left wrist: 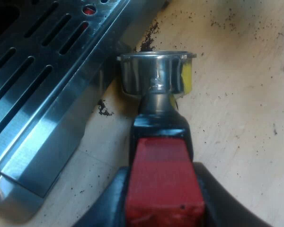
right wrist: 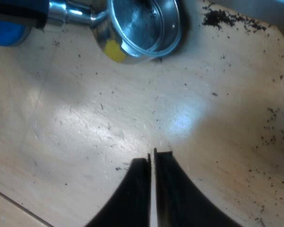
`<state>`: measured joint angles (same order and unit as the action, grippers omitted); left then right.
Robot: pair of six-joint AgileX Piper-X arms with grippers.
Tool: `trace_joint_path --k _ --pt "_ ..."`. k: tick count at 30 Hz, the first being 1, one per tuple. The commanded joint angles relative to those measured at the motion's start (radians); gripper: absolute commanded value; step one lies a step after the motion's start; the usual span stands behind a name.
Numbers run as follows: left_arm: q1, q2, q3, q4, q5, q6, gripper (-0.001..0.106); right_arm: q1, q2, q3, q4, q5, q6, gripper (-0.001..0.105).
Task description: Put the handle in the coffee machine
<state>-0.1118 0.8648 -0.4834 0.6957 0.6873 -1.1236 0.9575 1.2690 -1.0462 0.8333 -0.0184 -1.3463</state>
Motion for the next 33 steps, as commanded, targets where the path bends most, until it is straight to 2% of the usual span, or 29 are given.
trace_joint_path --k 1,12,18,20,22,23,25,27,30,33 --pt "0.011 -0.009 -0.026 -0.071 -0.015 -0.019 0.0 0.001 -0.005 -0.01 -0.006 0.0 -0.012 0.005" --pt "0.011 -0.009 -0.026 -0.064 -0.015 -0.019 0.0 0.001 -0.005 -0.01 -0.006 -0.005 -0.012 0.005" --pt "0.011 -0.009 -0.026 0.011 -0.017 0.012 0.0 0.001 -0.005 -0.01 -0.006 -0.107 -0.015 0.007" --pt "0.011 -0.009 -0.026 0.047 -0.017 0.033 0.0 0.001 -0.005 -0.01 -0.006 -0.121 -0.015 0.017" --pt "0.009 -0.009 -0.026 0.107 -0.014 0.075 0.0 0.001 -0.005 -0.01 -0.006 -0.121 -0.015 0.039" --pt "0.006 -0.009 -0.026 0.118 -0.014 0.086 0.0 0.001 -0.005 -0.01 -0.006 -0.116 -0.01 0.046" --pt "-0.012 -0.009 -0.026 0.18 -0.014 0.127 0.0 0.001 -0.005 -0.01 -0.006 -0.114 -0.011 0.072" --pt "-0.034 -0.009 -0.026 0.217 -0.014 0.135 0.0 0.001 -0.005 -0.01 -0.006 -0.114 -0.011 0.08" --pt "-0.083 -0.009 -0.026 0.247 -0.03 0.137 0.0 0.001 -0.005 -0.01 -0.006 -0.114 -0.011 0.082" --pt "-0.138 -0.009 -0.026 0.251 -0.121 0.137 0.0 0.001 -0.005 -0.01 -0.006 -0.114 -0.011 0.082"
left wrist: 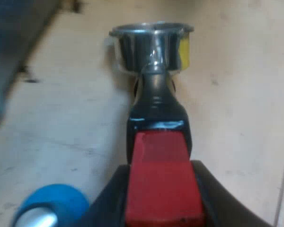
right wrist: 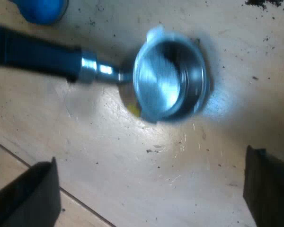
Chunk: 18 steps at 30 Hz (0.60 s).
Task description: Put the handle in the coffee machine
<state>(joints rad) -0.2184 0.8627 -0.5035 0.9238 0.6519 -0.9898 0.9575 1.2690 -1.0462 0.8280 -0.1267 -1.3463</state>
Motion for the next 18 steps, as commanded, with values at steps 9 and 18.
trace_joint_path --k 9,18 --pt "-0.175 -0.006 -0.006 0.053 -0.307 0.004 0.0 0.001 -0.005 -0.01 0.024 0.041 -0.011 0.082" --pt "-0.258 0.034 -0.002 0.134 -0.371 0.005 0.0 0.001 -0.005 -0.01 0.024 0.041 0.01 0.082"
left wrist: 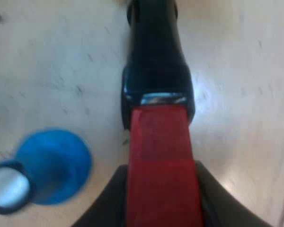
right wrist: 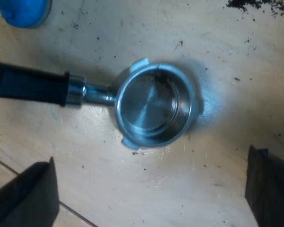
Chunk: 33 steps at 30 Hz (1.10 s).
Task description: Put the handle in the coffee machine
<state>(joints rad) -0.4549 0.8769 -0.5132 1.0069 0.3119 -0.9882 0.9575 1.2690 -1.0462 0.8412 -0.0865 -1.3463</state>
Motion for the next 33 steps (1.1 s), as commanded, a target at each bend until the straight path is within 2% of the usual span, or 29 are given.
trace_joint_path --k 1,5,7,9,11,15,19,26,29,31,33 --pt "-0.035 0.031 0.008 0.06 -0.031 0.004 0.0 0.001 -0.005 -0.01 0.011 0.001 0.024 0.082" --pt "-0.08 0.066 0.008 0.069 -0.043 0.0 0.0 0.001 -0.005 -0.01 0.011 0.001 0.026 0.082" --pt "-0.119 0.111 0.008 0.076 -0.09 -0.027 0.0 0.001 -0.005 -0.01 0.011 0.001 0.041 0.082" --pt "-0.143 0.152 0.008 0.073 -0.104 -0.027 0.0 0.001 -0.005 -0.01 0.011 0.001 0.055 0.082" --pt "-0.154 0.201 0.008 0.061 -0.108 -0.027 0.0 0.001 -0.005 -0.01 0.011 0.001 0.076 0.082" --pt "-0.155 0.308 0.008 -0.022 -0.185 -0.076 0.0 0.001 -0.005 -0.01 0.025 0.001 0.157 0.082" --pt "-0.155 0.379 0.008 -0.065 -0.188 -0.057 0.0 0.001 -0.005 -0.01 0.077 0.007 0.169 0.082" --pt "-0.155 0.388 0.008 -0.098 -0.188 -0.057 0.002 0.001 -0.005 -0.01 0.143 0.037 0.18 0.082" --pt "-0.155 0.388 0.008 -0.098 -0.188 -0.052 0.022 0.001 -0.005 -0.01 0.143 0.049 0.185 0.082" --pt "-0.155 0.388 0.008 -0.096 -0.188 -0.052 0.043 0.001 -0.001 -0.01 0.143 0.052 0.185 0.082" --pt "-0.155 0.388 0.008 -0.096 -0.188 -0.052 0.056 0.001 0.001 -0.01 0.143 0.052 0.185 0.082"
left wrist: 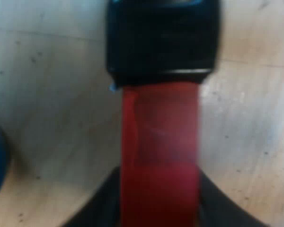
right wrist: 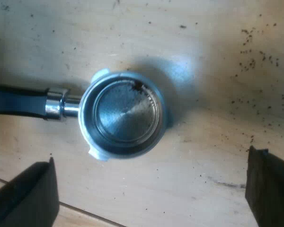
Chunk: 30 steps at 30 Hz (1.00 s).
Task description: Put the handle in the coffee machine
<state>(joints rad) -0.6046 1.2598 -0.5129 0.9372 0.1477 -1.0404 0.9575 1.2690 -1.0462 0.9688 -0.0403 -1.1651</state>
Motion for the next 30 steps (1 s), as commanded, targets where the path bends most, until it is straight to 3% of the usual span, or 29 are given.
trace_joint_path --k 1,11,18,26,30 --pt "-0.005 0.005 0.007 -0.026 -0.023 0.0 0.058 0.001 0.002 -0.01 0.015 0.006 0.004 0.082" --pt "-0.005 -0.065 -0.004 0.019 -0.011 -0.004 0.058 0.015 0.002 -0.01 0.015 0.03 0.025 0.082" --pt "0.016 -0.3 -0.005 0.114 0.097 -0.009 0.058 0.067 0.002 -0.01 0.015 0.067 0.043 0.082" --pt "0.083 -0.576 -0.005 0.107 0.198 -0.009 0.058 0.075 0.002 -0.01 0.003 0.089 0.091 0.081" --pt "0.084 -0.692 -0.005 0.107 0.313 -0.009 0.058 0.075 0.002 -0.01 -0.007 0.089 0.091 0.079"
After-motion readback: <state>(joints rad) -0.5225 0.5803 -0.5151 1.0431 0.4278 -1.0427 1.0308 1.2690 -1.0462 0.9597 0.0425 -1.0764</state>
